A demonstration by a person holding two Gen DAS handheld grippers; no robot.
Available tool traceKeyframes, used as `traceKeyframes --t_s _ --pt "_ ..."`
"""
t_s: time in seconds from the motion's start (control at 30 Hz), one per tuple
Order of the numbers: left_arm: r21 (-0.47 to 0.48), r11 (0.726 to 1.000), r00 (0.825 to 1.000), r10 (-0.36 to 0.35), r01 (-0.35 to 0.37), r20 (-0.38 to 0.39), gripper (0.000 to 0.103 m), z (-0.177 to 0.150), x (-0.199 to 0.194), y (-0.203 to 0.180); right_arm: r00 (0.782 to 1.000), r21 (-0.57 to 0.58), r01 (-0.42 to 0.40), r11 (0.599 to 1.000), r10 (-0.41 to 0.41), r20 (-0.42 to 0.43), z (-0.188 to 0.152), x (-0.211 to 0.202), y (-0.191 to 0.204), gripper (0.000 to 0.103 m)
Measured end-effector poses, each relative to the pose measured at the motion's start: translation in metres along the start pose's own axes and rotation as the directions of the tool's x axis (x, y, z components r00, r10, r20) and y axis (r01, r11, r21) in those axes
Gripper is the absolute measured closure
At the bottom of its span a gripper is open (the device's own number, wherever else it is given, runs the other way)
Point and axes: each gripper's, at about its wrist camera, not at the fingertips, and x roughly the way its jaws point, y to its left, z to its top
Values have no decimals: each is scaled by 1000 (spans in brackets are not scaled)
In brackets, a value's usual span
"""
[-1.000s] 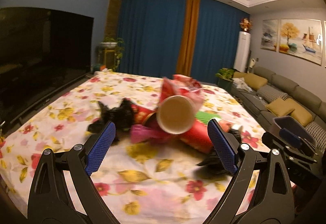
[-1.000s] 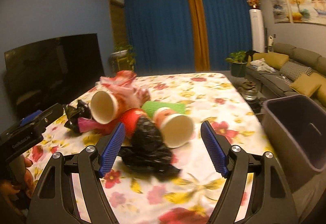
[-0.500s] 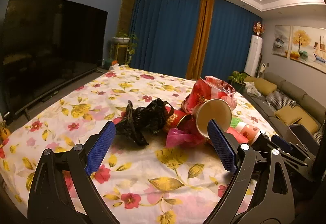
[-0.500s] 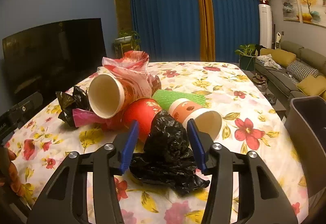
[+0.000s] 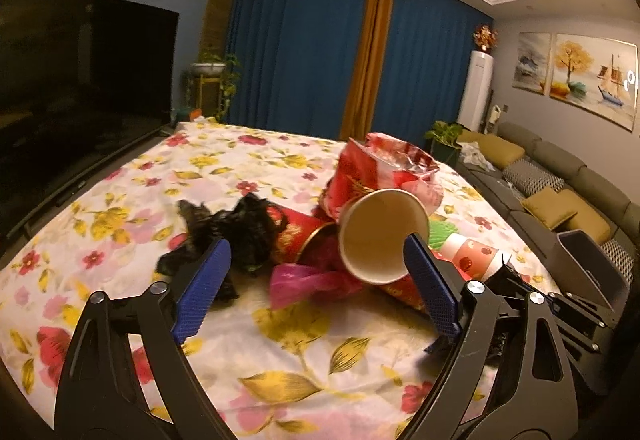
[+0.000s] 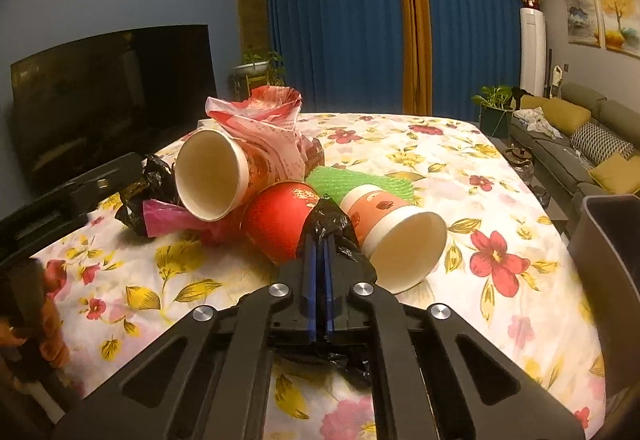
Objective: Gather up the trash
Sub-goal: 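Grasp the black plastic bag with the right tool while the left tool grasps a paper cup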
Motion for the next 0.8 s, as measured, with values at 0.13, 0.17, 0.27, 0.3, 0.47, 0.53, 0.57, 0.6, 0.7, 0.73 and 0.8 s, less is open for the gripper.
traceKeyframes --t_s 0.13,0.17,0.27,0.3,0.47,0.53,0.57,0.6,0.7,0.73,0.8 --pt "-2 999 998 -48 48 -33 30 6 19 -4 999 19 -11 1000 11 32 1 -14 -6 100" --pt "-6 998 997 -61 61 -45 35 8 25 -5 999 22 -14 1000 13 44 1 -20 -8 100" --pt "9 998 995 -63 64 -72 47 10 40 -7 997 27 -17 1000 15 72 4 -32 -12 100" --pt "12 998 994 -68 69 -84 52 10 44 -8 997 29 -19 999 17 77 4 -35 -13 100" --pt "-10 994 986 -108 108 -126 77 8 60 -8 995 39 -28 999 24 93 4 -46 -20 100" --pt "-9 994 985 -110 109 -134 89 7 62 -9 995 41 -29 999 25 98 4 -50 -21 100" --pt "-11 993 984 -114 113 -137 97 7 63 -8 995 42 -30 999 25 99 4 -52 -22 100" --pt "-13 993 984 -116 115 -139 100 7 64 -8 995 43 -30 999 26 101 4 -52 -22 100" --pt "3 994 985 -106 107 -134 101 5 61 -9 994 47 -29 998 24 106 4 -57 -24 100" --pt "8 995 987 -102 104 -128 101 5 59 -9 994 49 -29 998 23 108 4 -59 -25 100" --pt "8 995 989 -99 100 -109 101 4 50 -9 994 49 -27 998 21 110 3 -62 -26 100"
